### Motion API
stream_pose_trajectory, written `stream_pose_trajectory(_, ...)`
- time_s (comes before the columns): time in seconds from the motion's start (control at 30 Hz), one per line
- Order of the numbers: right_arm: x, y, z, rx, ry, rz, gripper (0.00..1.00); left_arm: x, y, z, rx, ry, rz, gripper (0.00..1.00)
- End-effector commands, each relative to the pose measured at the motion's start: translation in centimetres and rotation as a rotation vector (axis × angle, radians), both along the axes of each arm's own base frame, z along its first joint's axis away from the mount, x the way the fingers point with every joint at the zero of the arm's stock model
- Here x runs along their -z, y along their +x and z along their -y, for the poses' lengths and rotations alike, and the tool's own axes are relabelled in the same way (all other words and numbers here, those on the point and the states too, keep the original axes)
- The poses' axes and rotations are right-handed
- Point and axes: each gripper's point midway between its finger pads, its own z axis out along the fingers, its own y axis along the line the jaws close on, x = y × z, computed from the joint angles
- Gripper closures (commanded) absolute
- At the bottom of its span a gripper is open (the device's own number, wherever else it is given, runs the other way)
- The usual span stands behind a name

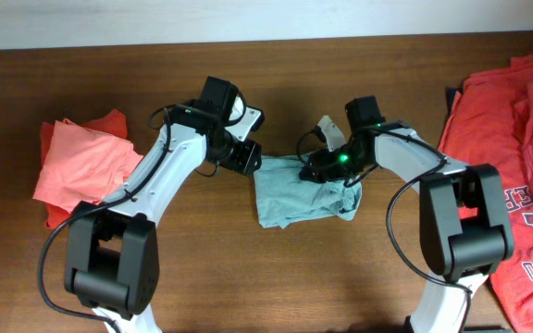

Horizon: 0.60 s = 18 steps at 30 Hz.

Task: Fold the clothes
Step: 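Adjust and square the folded bundle with both grippers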

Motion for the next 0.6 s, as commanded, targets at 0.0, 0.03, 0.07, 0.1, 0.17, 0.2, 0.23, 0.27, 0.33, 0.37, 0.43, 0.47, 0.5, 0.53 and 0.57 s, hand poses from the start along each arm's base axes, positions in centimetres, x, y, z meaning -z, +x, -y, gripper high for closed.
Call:
stream_pose_trajectory(0.0,7.3,-0.7,4.3,0.142,-0.273,-0.106,0.43,-0.5,-0.1,0.0,0.014,0.005,0.014,0.45)
stream_pose_trajectory(0.03,7.3,-0.3,4.2,0.143,-0.269,-0.088,0.41,-0.5,-0.1,-0.1,0.014,0.006,0.012,0.45)
stream_pose_trajectory(0.07,7.2,0.2,4.1,0.136,-0.264,-0.062,0.39,-0.5,-0.2,-0.1,0.014,0.007,0.008,0.44)
stream_pose_trajectory(0.1,7.1,0.4,4.1,0.137,-0.262,-0.054,0.39,-0.5,-0.2,-0.1,0.014,0.008,0.006,0.44)
stream_pose_trajectory(0.17,6.9,1.0,4.0,0.116,-0.26,-0.023,0.37,-0.4,-0.4,-0.2,0.014,0.011,0.0,0.44)
stream_pose_trajectory(0.2,6.8,1.0,3.9,0.108,-0.26,-0.017,0.37,-0.4,-0.4,-0.2,0.014,0.011,-0.002,0.44)
stream_pose_trajectory(0.23,6.6,1.3,3.8,0.086,-0.258,0.004,0.34,-0.4,-0.5,-0.2,0.014,0.012,-0.003,0.44)
stream_pose_trajectory(0.27,6.5,1.5,3.8,0.072,-0.259,0.017,0.33,-0.4,-0.5,-0.2,0.014,0.012,-0.004,0.44)
stream_pose_trajectory(0.33,6.0,2.2,3.7,0.059,-0.257,0.044,0.3,-0.4,-0.5,-0.2,0.014,0.011,-0.003,0.44)
stream_pose_trajectory(0.37,5.4,2.8,3.5,0.059,-0.254,0.059,0.28,-0.4,-0.5,-0.2,0.014,0.012,-0.003,0.44)
stream_pose_trajectory(0.43,3.8,4.0,3.3,0.063,-0.248,0.084,0.25,-0.4,-0.5,-0.2,0.014,0.012,-0.003,0.44)
stream_pose_trajectory(0.47,2.9,4.5,3.3,0.064,-0.249,0.094,0.24,-0.4,-0.5,-0.2,0.014,0.012,-0.003,0.44)
stream_pose_trajectory(0.5,1.3,5.3,3.2,0.06,-0.249,0.112,0.21,-0.4,-0.5,-0.2,0.014,0.012,-0.003,0.44)
stream_pose_trajectory(0.53,-0.6,5.9,3.2,0.059,-0.256,0.128,0.19,-0.4,-0.5,-0.2,0.014,0.012,-0.003,0.44)
stream_pose_trajectory(0.57,-2.0,6.3,3.3,0.063,-0.264,0.137,0.18,-0.4,-0.5,-0.2,0.014,0.012,-0.003,0.44)
